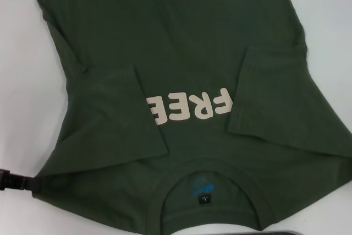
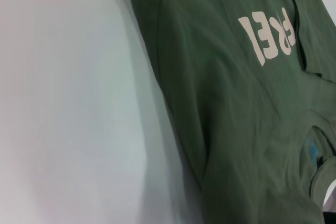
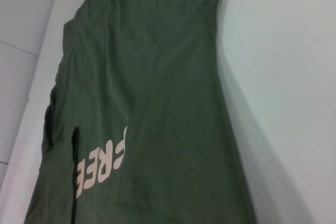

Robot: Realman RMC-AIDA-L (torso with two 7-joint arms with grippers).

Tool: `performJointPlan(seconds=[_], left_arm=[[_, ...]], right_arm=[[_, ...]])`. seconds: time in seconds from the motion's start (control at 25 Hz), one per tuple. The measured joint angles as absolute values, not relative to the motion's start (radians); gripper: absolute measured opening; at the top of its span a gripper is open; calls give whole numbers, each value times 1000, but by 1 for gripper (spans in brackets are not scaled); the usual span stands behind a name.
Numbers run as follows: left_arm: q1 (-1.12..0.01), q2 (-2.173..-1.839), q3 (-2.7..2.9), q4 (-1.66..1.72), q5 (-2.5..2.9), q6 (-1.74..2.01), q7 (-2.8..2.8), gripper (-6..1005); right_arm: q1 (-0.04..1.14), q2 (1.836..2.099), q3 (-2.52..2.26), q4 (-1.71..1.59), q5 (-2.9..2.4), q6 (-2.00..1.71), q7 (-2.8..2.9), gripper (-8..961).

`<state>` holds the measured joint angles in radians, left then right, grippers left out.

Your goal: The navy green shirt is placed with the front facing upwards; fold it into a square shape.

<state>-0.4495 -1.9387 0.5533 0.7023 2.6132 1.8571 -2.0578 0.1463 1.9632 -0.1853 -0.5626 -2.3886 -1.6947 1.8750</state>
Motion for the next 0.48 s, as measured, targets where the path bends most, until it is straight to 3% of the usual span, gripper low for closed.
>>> performJointPlan(seconds=[0.48], left_arm=[[-467, -1944, 550, 696, 2588, 1863, -2043, -2]], right_arm=[[233, 1955, -191, -565, -2394, -1724, 1878, 36]])
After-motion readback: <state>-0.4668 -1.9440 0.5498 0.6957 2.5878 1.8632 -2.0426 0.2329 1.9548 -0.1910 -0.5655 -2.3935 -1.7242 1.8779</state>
